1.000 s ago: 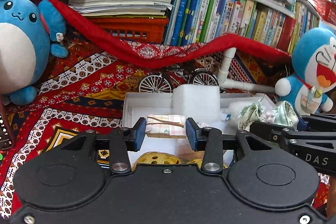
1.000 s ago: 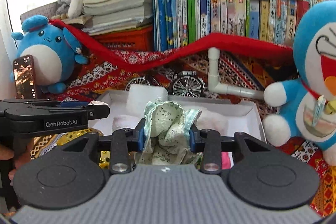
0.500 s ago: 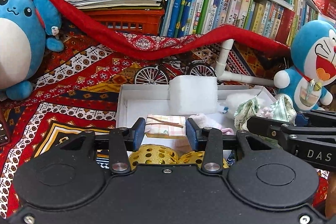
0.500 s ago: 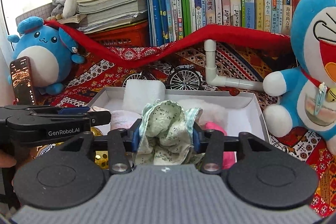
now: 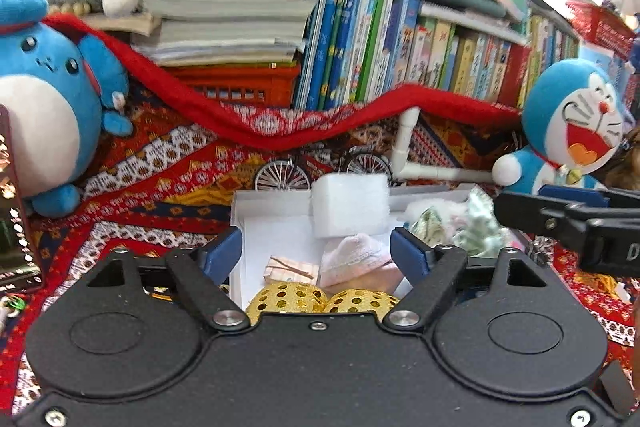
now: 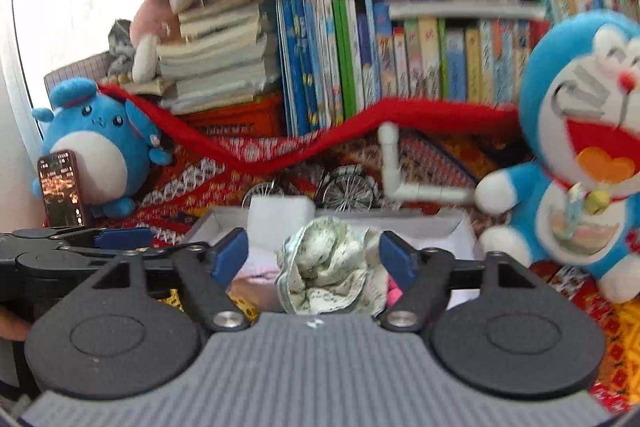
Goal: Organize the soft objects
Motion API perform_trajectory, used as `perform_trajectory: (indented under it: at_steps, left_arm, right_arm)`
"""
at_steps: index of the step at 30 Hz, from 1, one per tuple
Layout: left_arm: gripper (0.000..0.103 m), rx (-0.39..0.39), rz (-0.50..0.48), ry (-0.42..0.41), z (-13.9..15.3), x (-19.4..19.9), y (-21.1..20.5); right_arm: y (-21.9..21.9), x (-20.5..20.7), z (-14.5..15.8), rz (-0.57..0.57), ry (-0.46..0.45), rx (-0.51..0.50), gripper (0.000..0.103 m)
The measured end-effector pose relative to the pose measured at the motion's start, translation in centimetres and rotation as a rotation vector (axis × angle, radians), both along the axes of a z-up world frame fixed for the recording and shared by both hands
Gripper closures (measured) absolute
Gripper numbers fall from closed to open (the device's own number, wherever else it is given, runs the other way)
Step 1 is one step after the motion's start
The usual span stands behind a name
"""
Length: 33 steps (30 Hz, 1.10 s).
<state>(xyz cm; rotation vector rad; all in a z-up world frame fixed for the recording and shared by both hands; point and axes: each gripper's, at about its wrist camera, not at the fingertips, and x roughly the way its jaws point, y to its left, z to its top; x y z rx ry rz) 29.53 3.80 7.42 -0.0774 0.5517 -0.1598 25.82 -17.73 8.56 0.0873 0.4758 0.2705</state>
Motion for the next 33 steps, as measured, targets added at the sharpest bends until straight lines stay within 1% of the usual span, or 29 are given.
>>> perform_trajectory:
  at_steps: [3,6,8,13,17,21,23,29,33]
  left_arm:
    - [0.018,-0.010,-0.010,-0.039,1.2,-1.9,0.3]
    - [0.015,-0.035,-0.025,-0.083,2.5,-4.4,0.8]
    - [0.013,-0.048,-0.033,-0.106,3.1,-6.3,1.0]
    - [0.011,-0.065,-0.038,-0.128,3.9,-10.8,1.4]
    - [0.010,-0.083,-0.032,-0.161,4.0,-14.5,1.8]
    - [0.008,-0.080,-0.007,-0.201,3.2,-18.1,1.9]
    - [0.008,-0.079,0.004,-0.202,2.5,-19.5,1.8]
    - [0.008,-0.080,0.030,-0.138,-0.2,-22.4,1.5]
    - [0.008,-0.057,0.061,-0.097,-2.1,-23.6,1.3]
  right_arm:
    - [-0.3,-1.8,1.3,-0.015,-0.050,-0.014,0.014]
    - [-0.5,-4.4,2.5,-0.051,-0.122,-0.056,0.011]
    - [-0.5,-6.2,3.1,-0.070,-0.170,-0.071,0.001]
    - [-0.8,-10.5,4.0,-0.085,-0.255,-0.079,0.000]
    - [-1.3,-13.3,3.9,-0.094,-0.281,-0.056,0.000]
    - [-1.7,-16.1,2.8,-0.116,-0.295,-0.020,0.000]
    - [-1.9,-17.3,1.8,-0.132,-0.293,-0.013,0.000]
    - [-1.9,-20.4,-1.0,-0.207,-0.270,-0.014,0.000]
    - [-1.7,-22.2,-2.4,-0.253,-0.268,-0.043,0.000]
